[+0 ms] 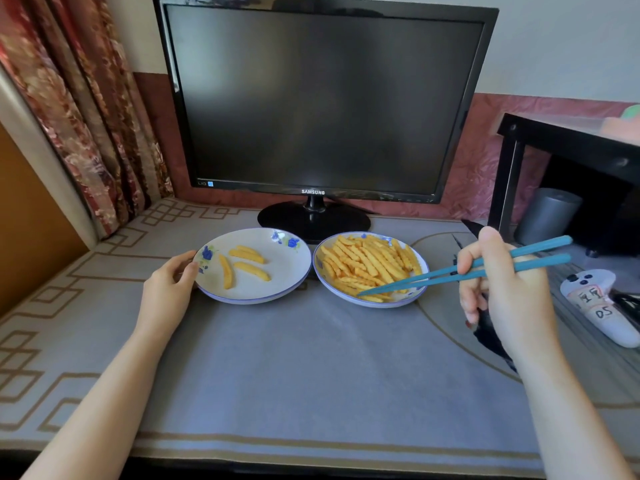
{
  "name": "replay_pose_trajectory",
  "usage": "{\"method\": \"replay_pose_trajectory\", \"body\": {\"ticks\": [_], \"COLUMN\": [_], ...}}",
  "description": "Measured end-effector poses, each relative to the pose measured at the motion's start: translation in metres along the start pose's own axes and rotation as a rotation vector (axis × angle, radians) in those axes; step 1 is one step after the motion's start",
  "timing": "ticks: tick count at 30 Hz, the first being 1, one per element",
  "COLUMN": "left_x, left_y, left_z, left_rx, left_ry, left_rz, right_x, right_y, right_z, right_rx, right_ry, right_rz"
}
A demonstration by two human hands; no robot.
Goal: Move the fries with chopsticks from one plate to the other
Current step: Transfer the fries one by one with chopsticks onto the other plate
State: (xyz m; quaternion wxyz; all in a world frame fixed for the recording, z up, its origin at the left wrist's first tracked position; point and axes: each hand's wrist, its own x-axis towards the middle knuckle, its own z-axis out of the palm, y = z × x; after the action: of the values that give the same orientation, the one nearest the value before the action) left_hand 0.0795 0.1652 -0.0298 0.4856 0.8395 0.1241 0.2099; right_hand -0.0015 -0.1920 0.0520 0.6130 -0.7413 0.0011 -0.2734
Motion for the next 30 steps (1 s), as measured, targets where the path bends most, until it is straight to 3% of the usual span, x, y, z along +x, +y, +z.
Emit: {"method": "replay_pose_trajectory", "body": {"ticks": [15,30], "left_x": [0.0031,0.0035], "left_y": [-0.0049,-0.0048], "left_z": [-0.0003,-0.0005], "left_rx": [-0.008,-0.013], "left_ry": [-0.003,-0.006], "left_rz": [-0.008,-0.018], "right_x": [0.0072,-0.0005], "right_y": [0.0006,0.0009], "right_z": [0.0043,0.0005], "right_rx": [0.031,-0.005], "right_ry": [-0.033,0.015], "right_rz": [0.048,-0.037]}}
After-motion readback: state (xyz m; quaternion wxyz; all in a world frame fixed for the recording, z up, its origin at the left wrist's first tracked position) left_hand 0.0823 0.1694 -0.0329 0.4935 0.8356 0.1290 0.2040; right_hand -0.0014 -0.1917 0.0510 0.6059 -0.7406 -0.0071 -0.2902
